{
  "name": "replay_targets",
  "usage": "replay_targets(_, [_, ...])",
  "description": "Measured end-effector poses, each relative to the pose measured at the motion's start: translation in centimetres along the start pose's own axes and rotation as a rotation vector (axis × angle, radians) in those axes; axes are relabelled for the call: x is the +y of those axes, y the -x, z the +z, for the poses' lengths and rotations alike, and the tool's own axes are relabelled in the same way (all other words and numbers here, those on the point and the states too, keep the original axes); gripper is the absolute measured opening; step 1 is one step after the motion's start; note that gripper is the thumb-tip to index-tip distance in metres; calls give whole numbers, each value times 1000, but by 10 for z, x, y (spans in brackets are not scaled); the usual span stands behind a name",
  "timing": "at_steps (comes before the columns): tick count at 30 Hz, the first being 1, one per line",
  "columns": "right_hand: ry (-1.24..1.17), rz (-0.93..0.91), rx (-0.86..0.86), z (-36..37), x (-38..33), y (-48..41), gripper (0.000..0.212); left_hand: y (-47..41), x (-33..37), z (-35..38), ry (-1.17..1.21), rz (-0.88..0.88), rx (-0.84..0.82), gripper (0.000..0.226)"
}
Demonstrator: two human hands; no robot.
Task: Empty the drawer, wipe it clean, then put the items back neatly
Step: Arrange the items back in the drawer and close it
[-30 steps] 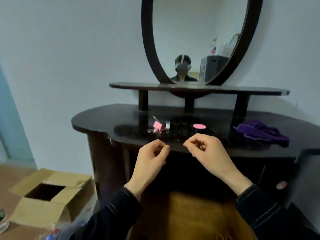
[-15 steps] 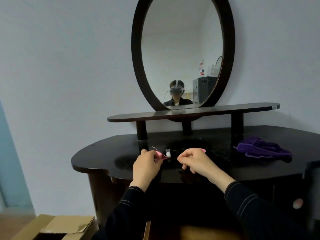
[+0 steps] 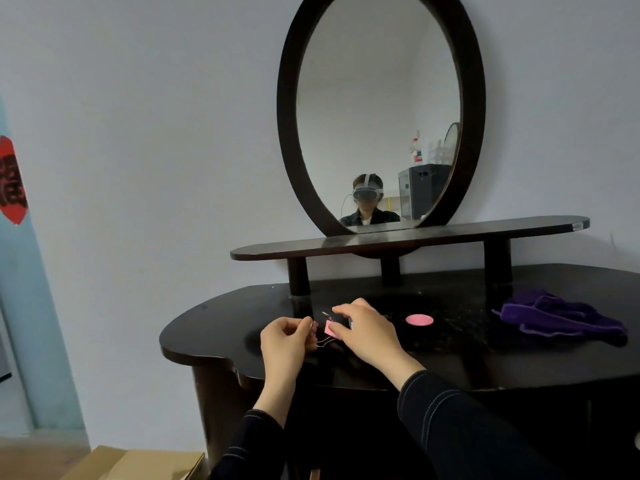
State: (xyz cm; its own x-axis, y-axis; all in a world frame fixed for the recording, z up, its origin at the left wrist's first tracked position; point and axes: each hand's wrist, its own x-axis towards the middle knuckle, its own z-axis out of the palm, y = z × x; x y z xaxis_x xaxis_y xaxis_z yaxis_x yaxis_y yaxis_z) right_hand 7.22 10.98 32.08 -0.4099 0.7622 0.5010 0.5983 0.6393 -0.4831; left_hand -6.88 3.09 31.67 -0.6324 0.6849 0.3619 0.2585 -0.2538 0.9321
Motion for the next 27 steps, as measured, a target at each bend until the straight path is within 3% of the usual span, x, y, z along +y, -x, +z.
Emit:
replay_targets(3, [122,-93,-14,3,-6,-1,22,-3,-1,-3,121,-56,-39,19])
replay_targets(7, [142,-111,0,2,-8,2,18,1,1,-12,235,-71,-225,21])
replay_targets(9, [2,-35,-7,-2,-8,6,20,6,5,-14,299,-71,-296,20])
replay_targets(13, [-559,139,-80,-26,-7,32,26,37,24,-10,474,-109,-461,24])
replay_targets(20, [-673,135,-118,-83,-5,119,30,123,52,-7,520,-132,-693,31])
replay_targets(22, [-665,152,-156,-89,0,146,25,147,46,-9,516,-196,-778,31])
replay_targets(27, [-582,311,-267,-66,29,204,21,191,4,-7,564,-543,-887,21])
